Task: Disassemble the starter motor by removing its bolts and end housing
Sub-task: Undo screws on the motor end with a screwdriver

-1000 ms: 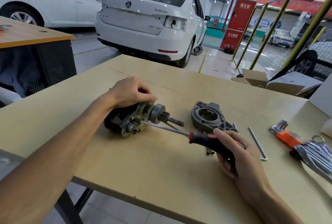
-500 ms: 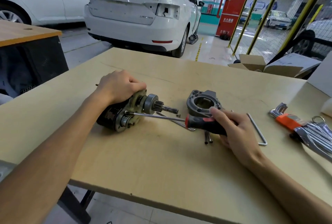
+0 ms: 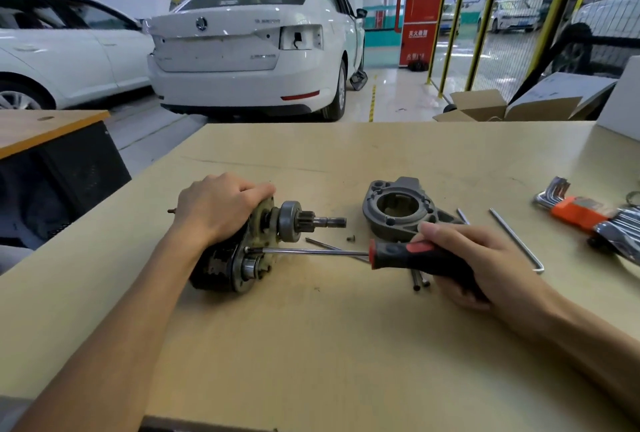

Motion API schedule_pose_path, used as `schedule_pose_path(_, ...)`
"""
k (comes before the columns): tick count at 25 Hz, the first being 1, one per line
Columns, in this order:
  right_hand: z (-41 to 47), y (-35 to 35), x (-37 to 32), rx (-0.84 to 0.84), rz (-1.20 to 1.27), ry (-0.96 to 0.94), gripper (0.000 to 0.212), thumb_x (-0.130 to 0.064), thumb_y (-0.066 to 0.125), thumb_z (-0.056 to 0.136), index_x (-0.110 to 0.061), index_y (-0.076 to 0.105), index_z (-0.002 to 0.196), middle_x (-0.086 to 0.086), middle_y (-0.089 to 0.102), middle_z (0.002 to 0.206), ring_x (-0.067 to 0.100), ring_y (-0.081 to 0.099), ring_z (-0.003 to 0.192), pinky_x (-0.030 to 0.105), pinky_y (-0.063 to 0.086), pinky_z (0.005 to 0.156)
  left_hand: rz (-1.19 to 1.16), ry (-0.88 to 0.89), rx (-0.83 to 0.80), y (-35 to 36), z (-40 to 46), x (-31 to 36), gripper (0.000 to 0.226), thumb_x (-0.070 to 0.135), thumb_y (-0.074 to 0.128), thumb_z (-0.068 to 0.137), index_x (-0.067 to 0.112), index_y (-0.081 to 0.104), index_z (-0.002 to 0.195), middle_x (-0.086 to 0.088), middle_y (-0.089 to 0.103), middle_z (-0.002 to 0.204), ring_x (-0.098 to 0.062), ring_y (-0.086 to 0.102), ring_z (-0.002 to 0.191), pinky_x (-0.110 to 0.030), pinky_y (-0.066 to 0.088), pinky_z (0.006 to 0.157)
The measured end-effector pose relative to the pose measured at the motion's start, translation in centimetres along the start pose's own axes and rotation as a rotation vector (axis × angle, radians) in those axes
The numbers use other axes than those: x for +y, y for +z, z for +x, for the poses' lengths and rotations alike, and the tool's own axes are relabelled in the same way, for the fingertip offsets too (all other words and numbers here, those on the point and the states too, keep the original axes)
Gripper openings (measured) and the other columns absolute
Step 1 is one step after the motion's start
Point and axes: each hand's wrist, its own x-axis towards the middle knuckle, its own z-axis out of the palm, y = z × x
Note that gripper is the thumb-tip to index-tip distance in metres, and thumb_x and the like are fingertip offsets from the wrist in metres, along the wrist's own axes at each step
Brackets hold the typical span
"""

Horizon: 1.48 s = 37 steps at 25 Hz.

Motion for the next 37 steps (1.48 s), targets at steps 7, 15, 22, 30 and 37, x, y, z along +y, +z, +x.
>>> schedule_pose_path(7,0.0,0.1,0.2,0.028,-0.020,-0.061,0.055,-0.065,0.062,0.072,-0.013,0.074,0.086,0.014,0.056,0.055,0.020,0.045,0.041,0.019,0.033,0.036,0.056,-0.035,-0.025,-0.1,0.1,-0.2,0.059,0.060,0.034,0.069,0.011,0.066,0.072,-0.003,0.068,0.078,-0.026,0.057,0.076,-0.032,0.033,0.060)
schedule_pose_path(15,0.1,0.3,0.0,0.026,0.011,-0.070,0.056,-0.068,0.068,0.069,-0.014,0.073,0.083,0.015,0.056,0.055,0.023,0.046,0.043,0.020,0.036,0.036,0.057,-0.120,-0.009,0.0,0.2,-0.2,0.057,0.058,0.034,0.069,0.009,0.062,0.065,-0.003,0.063,0.069,-0.021,0.051,0.065,-0.031,0.026,0.055)
schedule_pose_path(22,0.7,0.0,0.6,0.039,0.073,-0.014,0.051,-0.064,0.065,0.074,-0.014,0.073,0.082,0.000,0.033,0.046,0.012,0.023,0.035,0.015,0.021,0.039,0.053,-0.121,-0.008,0.1,0.2,-0.4,0.057,0.059,0.034,0.069,0.009,0.062,0.063,-0.002,0.063,0.068,-0.022,0.051,0.065,-0.032,0.026,0.056)
schedule_pose_path(30,0.7,-0.7,0.6,0.018,0.077,-0.133,0.063,-0.065,0.080,0.062,-0.020,0.074,0.105,0.032,0.058,0.090,0.018,0.047,0.057,0.031,0.042,0.055,0.064,-0.151,-0.008,0.1,0.4,-0.5,0.056,0.058,0.034,0.067,0.011,0.064,0.064,-0.001,0.061,0.070,-0.017,0.047,0.064,-0.030,0.024,0.055)
schedule_pose_path(37,0.3,-0.4,0.8,-0.033,0.006,-0.035,0.067,-0.076,0.058,0.076,-0.010,0.070,0.080,0.012,0.037,0.042,0.019,0.027,0.032,0.016,0.027,0.037,0.066,-0.125,-0.003,0.1,0.3,-0.5,0.057,0.057,0.034,0.068,0.011,0.066,0.066,-0.002,0.062,0.068,-0.019,0.049,0.064,-0.031,0.024,0.055)
